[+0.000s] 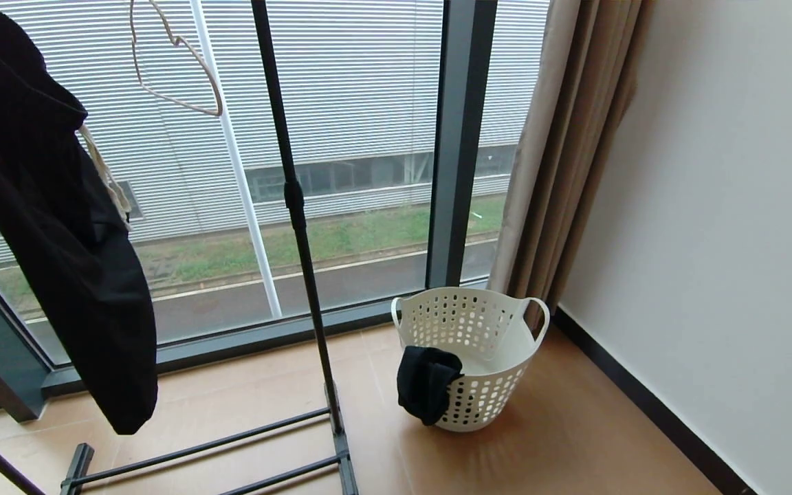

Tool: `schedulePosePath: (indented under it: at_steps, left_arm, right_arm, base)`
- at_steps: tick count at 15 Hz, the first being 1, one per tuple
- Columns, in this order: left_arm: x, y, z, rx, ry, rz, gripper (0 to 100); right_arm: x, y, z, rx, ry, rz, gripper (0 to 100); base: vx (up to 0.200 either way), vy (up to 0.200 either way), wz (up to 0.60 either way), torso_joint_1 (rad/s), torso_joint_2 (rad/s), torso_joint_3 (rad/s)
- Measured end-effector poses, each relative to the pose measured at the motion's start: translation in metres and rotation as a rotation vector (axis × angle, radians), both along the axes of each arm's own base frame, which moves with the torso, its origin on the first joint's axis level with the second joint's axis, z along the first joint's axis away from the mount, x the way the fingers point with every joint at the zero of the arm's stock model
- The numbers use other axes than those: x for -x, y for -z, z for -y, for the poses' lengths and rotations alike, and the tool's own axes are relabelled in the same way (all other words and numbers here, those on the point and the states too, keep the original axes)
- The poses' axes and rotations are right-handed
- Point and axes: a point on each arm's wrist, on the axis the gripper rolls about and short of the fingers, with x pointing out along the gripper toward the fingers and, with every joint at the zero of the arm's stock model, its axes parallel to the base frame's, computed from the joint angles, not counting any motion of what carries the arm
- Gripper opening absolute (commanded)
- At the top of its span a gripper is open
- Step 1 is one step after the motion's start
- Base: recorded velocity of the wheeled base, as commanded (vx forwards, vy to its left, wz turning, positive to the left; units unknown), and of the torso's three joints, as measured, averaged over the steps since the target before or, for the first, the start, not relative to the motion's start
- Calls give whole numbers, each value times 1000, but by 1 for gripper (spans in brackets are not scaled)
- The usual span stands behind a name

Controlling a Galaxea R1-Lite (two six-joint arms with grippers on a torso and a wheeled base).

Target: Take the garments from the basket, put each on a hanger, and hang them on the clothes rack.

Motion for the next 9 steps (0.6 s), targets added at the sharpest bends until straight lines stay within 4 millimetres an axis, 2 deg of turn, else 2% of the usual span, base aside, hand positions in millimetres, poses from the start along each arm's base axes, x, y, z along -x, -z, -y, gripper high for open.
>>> schedulePosePath:
  at_steps: [2, 9]
  left_arm:
    - [0, 0, 0, -2, 0, 0, 100]
    - [0, 1, 0, -6, 1, 2, 100]
  right_arm:
    - [0, 0, 0, -1, -1, 0, 100]
    - [0, 0, 0, -1, 3, -1, 100]
  base:
    - [200, 0, 0, 2, 0, 5]
    - [0, 0, 0, 0, 0, 0]
